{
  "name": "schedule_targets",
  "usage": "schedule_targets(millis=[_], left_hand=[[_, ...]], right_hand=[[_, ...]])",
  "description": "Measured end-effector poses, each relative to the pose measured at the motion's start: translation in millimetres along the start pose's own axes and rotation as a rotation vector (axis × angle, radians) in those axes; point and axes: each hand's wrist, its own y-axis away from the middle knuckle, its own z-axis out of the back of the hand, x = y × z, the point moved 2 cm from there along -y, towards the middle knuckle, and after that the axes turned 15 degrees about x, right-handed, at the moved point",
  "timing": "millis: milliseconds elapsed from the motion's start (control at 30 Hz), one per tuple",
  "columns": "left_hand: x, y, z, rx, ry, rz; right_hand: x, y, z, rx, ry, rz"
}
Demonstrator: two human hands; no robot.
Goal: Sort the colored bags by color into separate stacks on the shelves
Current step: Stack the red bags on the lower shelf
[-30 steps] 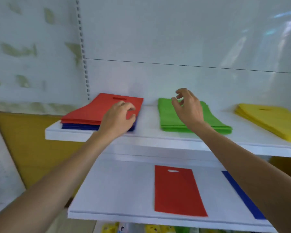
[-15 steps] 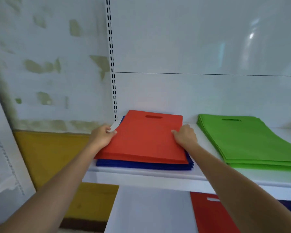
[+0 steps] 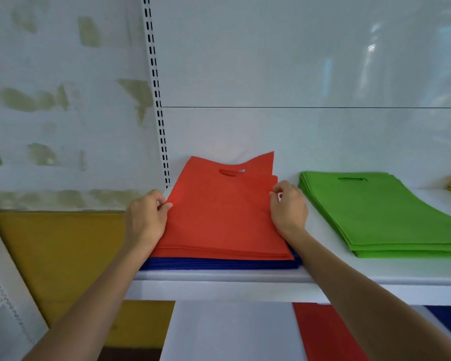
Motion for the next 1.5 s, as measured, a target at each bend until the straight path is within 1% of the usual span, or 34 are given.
schedule_targets(millis=[67, 133, 200, 267, 367, 433, 533, 667, 833, 967, 1033, 1133, 1233, 1300, 1400, 1500], left_hand=[[-5, 2, 5, -0.041, -0.090, -0.048], [-13, 5, 12, -0.086, -0.133, -0.108], [-26, 10, 21, -0.133, -0.081, -0.148], [-44, 18, 27, -0.167, 0.006, -0.212], [-81, 37, 18, -0.139, 0.070, -0.353], [-112, 53, 1, -0.096, 0.079, -0.429], [-164, 85, -34, -0.016, 0.111, -0.500], [-239, 144, -93, 0.136, 0.217, -0.580], [-326, 236, -165, 0.341, 0.329, -0.746], [-369, 299, -217, 0.506, 0.412, -0.783], [-373, 326, -245, 0.592, 0.425, -0.756], [-361, 365, -289, 0.721, 0.421, -0.693], [-328, 391, -325, 0.861, 0.366, -0.608], [-299, 395, -345, 0.920, 0.334, -0.532], [-253, 383, -365, 0.930, 0.302, -0.419], [-208, 360, -379, 0.882, 0.245, -0.315]], right_hand=[[6, -1, 4, -0.014, 0.063, 0.043], [11, -2, 15, -0.012, 0.013, 0.077], [13, -1, 34, -0.053, -0.088, 0.150], [8, 3, 61, -0.100, -0.122, 0.209], [-16, 15, 111, -0.148, -0.097, 0.251], [-41, 28, 149, -0.184, -0.055, 0.240], [-92, 59, 206, -0.199, 0.024, 0.178], [-166, 115, 285, -0.206, 0.127, 0.054], [-260, 200, 370, -0.287, 0.251, -0.165], [-323, 261, 409, -0.292, 0.332, -0.351], [-349, 286, 415, -0.260, 0.357, -0.419], [-385, 318, 401, -0.182, 0.366, -0.523], [-413, 335, 369, -0.085, 0.374, -0.577], [-427, 331, 342, -0.009, 0.355, -0.586], [-440, 305, 291, 0.085, 0.309, -0.536], [-442, 274, 227, 0.176, 0.237, -0.499]])
